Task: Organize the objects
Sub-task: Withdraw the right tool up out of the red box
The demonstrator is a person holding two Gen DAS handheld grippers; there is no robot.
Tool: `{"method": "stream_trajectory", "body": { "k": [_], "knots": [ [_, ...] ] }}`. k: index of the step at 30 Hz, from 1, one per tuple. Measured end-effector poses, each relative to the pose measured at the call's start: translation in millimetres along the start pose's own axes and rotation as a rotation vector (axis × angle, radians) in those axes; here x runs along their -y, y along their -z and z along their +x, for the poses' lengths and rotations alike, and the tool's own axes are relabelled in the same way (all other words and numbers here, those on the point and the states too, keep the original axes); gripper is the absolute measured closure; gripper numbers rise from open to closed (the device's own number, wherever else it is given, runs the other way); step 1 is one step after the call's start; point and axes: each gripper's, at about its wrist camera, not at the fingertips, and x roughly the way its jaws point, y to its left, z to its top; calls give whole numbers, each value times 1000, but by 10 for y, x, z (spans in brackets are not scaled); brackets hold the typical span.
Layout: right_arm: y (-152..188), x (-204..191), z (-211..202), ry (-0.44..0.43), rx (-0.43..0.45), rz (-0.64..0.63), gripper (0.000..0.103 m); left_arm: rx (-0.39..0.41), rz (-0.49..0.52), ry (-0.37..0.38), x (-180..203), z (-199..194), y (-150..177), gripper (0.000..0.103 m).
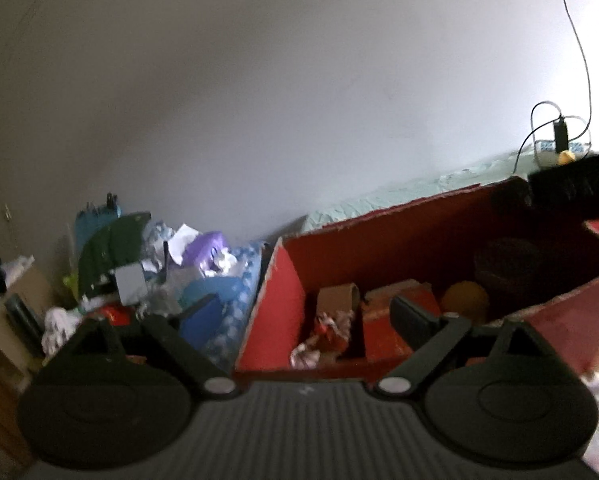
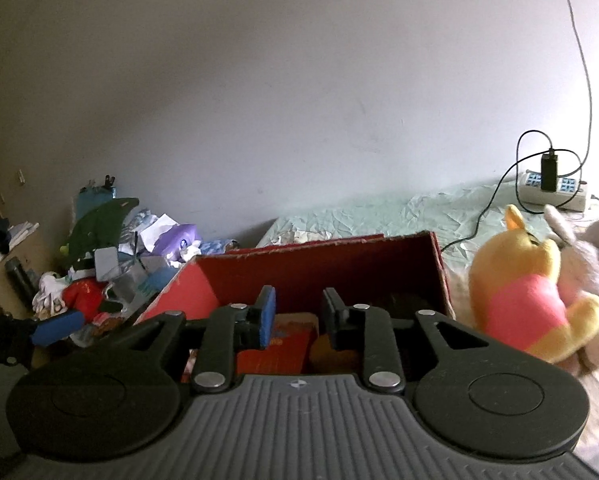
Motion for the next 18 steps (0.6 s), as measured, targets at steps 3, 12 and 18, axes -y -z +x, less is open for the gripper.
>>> {"method": "stream_trajectory", "body": {
  "k": [3, 12, 18],
  "knots": [
    [117, 9, -96, 6, -11, 0, 70, -11, -8, -5, 39, -128, 92, 3],
    [421, -58, -190, 34, -69, -36, 61, -135, -43, 13, 135, -160, 379, 3],
    [558, -52, -167, 32, -119, -13, 58, -253, -92, 75, 93, -6, 509, 3]
  ]
}}
